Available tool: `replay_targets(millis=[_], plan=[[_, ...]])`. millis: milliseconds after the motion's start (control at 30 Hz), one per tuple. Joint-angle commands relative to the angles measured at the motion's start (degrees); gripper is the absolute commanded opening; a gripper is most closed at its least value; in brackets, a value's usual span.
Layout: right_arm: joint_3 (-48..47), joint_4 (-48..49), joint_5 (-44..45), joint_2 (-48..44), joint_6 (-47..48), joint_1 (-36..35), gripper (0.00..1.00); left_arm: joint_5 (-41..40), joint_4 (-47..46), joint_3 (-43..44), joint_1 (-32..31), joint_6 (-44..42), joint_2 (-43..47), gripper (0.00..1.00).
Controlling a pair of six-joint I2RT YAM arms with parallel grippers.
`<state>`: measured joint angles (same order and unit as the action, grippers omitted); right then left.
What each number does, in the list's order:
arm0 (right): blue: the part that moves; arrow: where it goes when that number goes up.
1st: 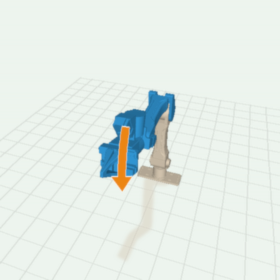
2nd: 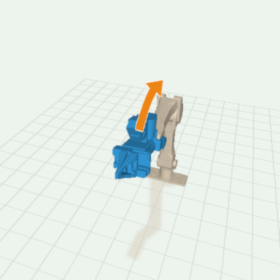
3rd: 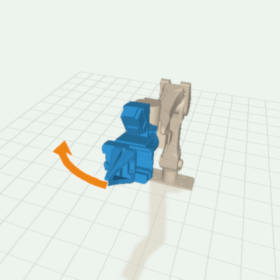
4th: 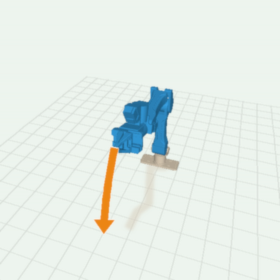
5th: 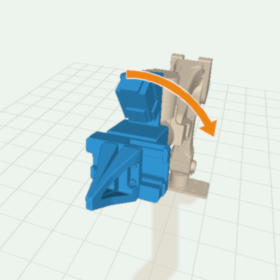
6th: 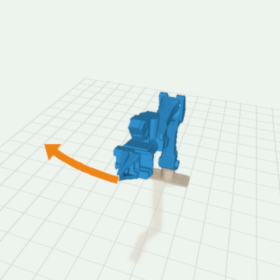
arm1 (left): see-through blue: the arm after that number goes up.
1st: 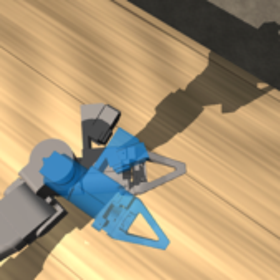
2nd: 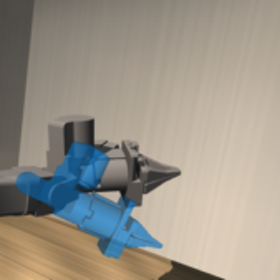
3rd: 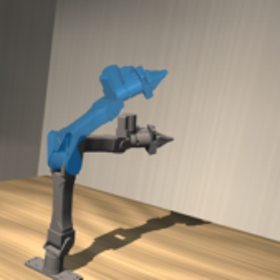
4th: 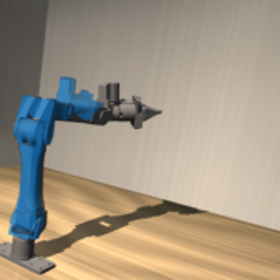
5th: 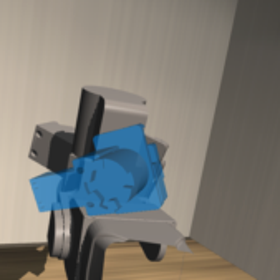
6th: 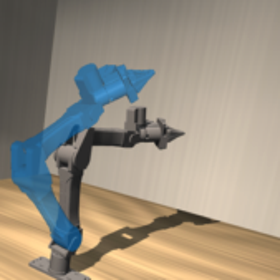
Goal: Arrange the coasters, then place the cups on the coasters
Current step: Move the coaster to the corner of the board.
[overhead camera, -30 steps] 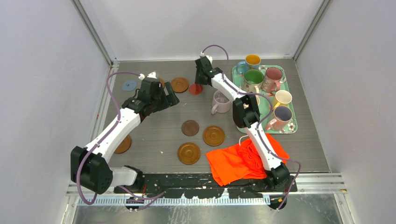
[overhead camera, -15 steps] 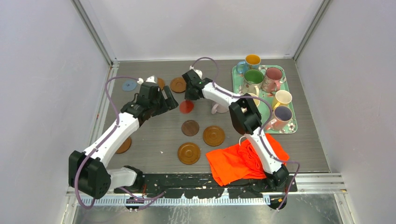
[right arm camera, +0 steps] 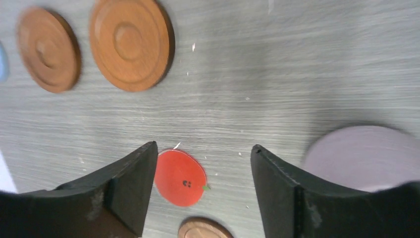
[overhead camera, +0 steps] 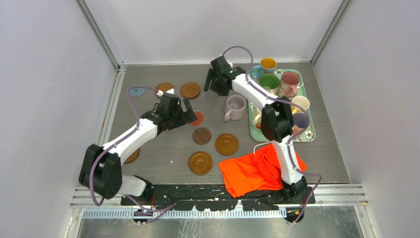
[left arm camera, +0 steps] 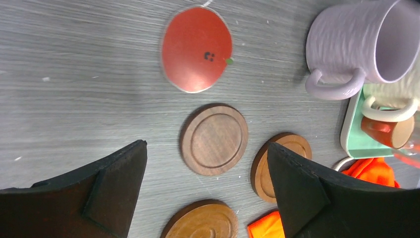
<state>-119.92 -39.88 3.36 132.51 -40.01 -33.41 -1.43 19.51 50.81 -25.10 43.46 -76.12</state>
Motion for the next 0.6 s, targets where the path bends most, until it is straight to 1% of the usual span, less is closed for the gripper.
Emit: replay_targets(millis=[0,33,67,133,200,267,367,433,567], plan=[[-0.8,-2.4,3.8,-15.0,2.4,1.1,0.78,-0.7,-5.6,5.7,-3.8,-0.5,-7.0,0.93],[0.9,-2.4,5.3,-17.4,2.9,1.1,0.94,-0.7,-5.6,7.1,-4.6,-0.5,-9.0,0.93],[2.5,-2.6,6.4,-19.6,3.4,1.1,0.99,-0.9,-5.5,8.5,-5.4,-0.8,-10.8,0.93],[5.8,-3.0,8.9,-24.0,4.4,1.2,1.0,-3.0,-3.6,11.8,-7.5,-1.9,-14.4,0.94],[9.1,-3.5,10.9,-28.2,5.1,1.4,1.0,-7.8,0.4,16.9,-9.2,-4.2,-17.7,0.96],[13.0,-3.6,12.4,-32.6,5.1,1.8,1.0,-13.1,5.6,20.3,-10.3,-6.0,-20.6,0.97],[17.8,-3.5,14.1,-39.9,5.1,1.9,1.0,-19.4,8.5,21.9,-10.7,-7.8,-23.7,1.0],[20.6,-3.0,14.6,-43.9,5.0,1.9,1.0,-21.4,9.3,22.4,-10.7,-9.3,-25.2,1.0],[24.4,-3.4,15.6,-50.0,5.3,1.9,1.0,-21.9,9.6,23.2,-10.7,-12.4,-28.1,1.0]])
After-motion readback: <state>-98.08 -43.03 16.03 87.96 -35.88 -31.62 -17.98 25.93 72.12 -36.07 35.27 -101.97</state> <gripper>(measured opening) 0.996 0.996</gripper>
